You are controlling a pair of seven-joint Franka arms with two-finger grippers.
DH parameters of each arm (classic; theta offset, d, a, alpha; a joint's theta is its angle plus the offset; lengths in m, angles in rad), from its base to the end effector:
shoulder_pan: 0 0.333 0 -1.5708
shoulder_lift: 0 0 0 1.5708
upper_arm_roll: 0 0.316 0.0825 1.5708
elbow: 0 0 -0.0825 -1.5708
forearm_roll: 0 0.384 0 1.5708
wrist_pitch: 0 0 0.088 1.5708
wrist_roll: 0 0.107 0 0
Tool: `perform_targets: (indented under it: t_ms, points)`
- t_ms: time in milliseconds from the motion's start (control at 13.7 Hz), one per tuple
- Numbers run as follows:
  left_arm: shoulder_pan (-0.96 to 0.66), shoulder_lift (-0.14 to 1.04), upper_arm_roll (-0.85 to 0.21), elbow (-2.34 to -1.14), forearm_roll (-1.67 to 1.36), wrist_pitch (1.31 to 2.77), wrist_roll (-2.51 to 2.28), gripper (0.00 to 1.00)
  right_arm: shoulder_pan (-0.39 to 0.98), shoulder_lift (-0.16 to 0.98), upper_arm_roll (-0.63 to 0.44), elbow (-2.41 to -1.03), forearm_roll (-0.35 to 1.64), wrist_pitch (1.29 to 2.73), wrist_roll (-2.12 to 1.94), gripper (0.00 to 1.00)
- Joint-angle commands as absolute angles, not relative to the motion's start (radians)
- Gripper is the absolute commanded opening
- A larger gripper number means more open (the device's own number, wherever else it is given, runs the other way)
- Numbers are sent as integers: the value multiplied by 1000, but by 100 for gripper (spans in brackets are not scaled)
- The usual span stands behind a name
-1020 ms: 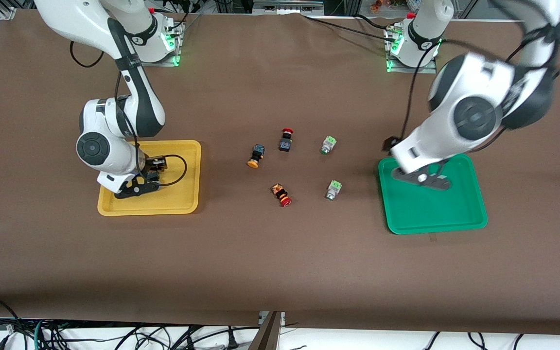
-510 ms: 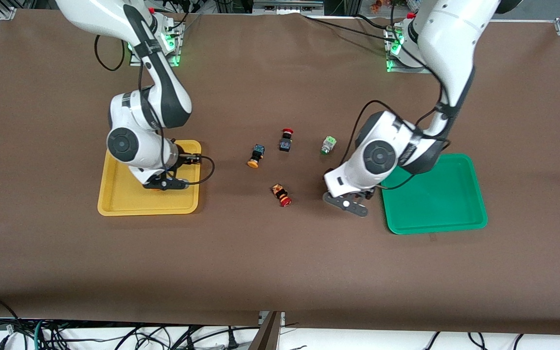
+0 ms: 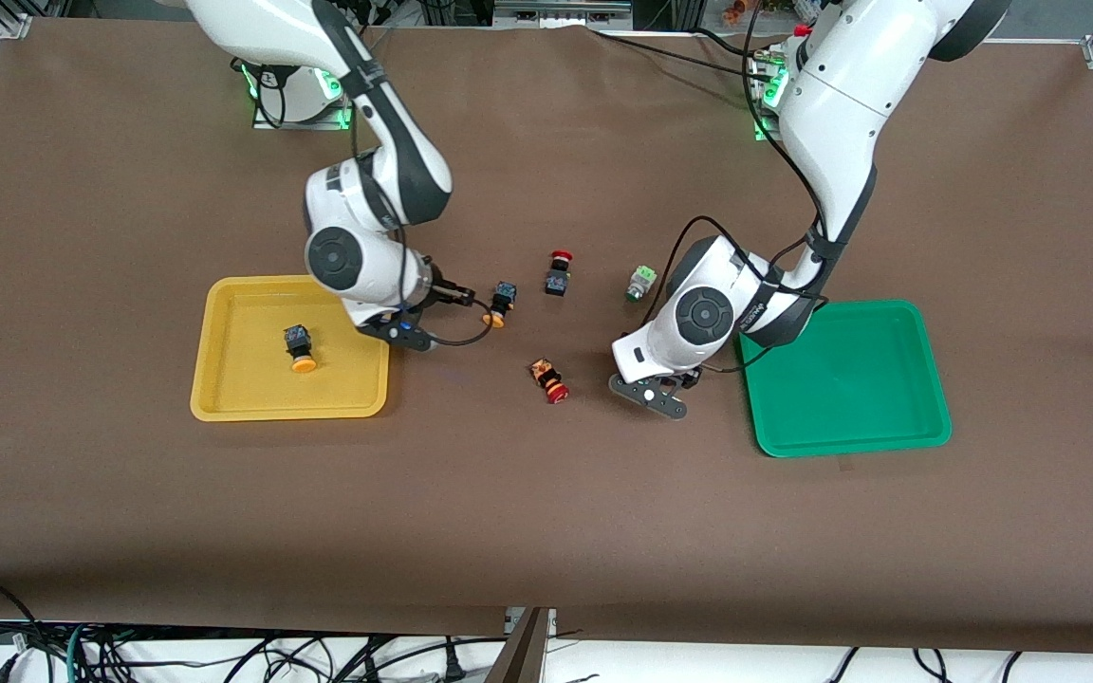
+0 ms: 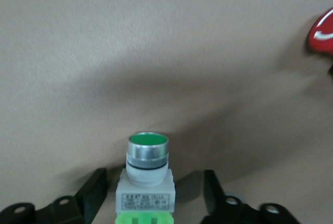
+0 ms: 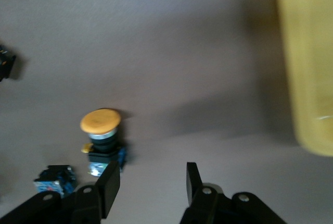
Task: Place green and yellow buttons in trays
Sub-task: 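Grasp a green button with the left gripper while the right gripper grasps another yellow button, then place the green button in the green tray with the left gripper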
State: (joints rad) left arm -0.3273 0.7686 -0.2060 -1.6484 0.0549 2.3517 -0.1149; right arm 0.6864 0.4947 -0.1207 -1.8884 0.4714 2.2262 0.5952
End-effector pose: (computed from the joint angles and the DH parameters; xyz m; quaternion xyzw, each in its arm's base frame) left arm 0.5918 -0.3315 0.1663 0.9779 -0.2008 -0.0399 0.0425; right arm 0.5136 0.3467 0.2341 -0.9728 0.1656 0.1393 0.0825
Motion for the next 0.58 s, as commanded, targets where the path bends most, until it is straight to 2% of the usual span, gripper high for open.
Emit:
perform_targets:
  t_ms: [0, 219, 291, 510]
  points:
    - [-330, 738, -198, -1672, 46, 2349, -117, 0, 744, 535, -129, -1878, 543, 2307, 672, 60]
    - [-316, 668, -183, -1660, 48, 2210, -117, 0, 781, 569, -129, -1878, 615, 2370, 678, 61]
    - [-316, 625, -152, -1655, 48, 2142, -111, 1, 796, 580, -129, -1879, 633, 2394, 678, 66]
    - [-307, 549, -46, -1626, 49, 1927, -51, 7, 811, 597, -127, -1881, 640, 2428, 680, 66]
